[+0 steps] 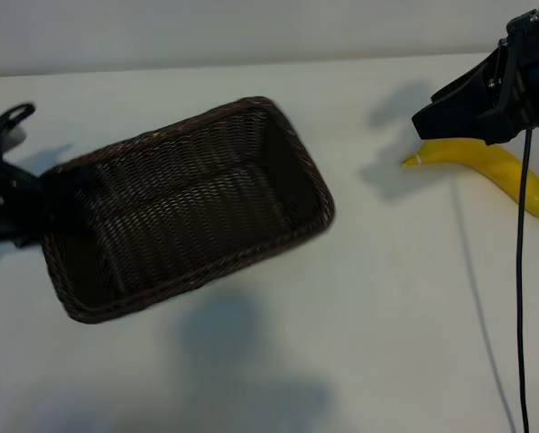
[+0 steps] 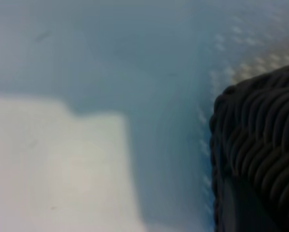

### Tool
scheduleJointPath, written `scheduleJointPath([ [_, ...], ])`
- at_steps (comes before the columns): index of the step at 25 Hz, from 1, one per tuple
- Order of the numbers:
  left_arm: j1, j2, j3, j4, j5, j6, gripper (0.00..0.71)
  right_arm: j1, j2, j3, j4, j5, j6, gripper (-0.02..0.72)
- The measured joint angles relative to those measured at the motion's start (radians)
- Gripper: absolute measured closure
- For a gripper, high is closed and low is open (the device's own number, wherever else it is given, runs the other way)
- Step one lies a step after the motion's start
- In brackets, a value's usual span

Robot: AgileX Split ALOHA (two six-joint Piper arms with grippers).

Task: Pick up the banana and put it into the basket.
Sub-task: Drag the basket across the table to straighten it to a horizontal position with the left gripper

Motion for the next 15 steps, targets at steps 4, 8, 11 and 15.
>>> scheduleJointPath([
  [4, 0.0, -0.005, -0.143, 0.022, 0.115, 0.011, 0.527, 0.0, 0.0, 0.0, 0.0, 0.002, 0.001, 0.281],
  [8, -0.02, 0.033, -0.272, 0.029, 0.198, 0.023, 0.528, 0.0, 0.0, 0.0, 0.0, 0.002, 0.002, 0.281],
  [11, -0.086, 0.124, -0.374, 0.03, 0.258, 0.038, 0.528, 0.0, 0.0, 0.0, 0.004, 0.002, 0.003, 0.281],
  [15, -0.194, 0.273, -0.509, 0.03, 0.302, 0.04, 0.529, 0.0, 0.0, 0.0, 0.007, 0.003, 0.003, 0.281],
])
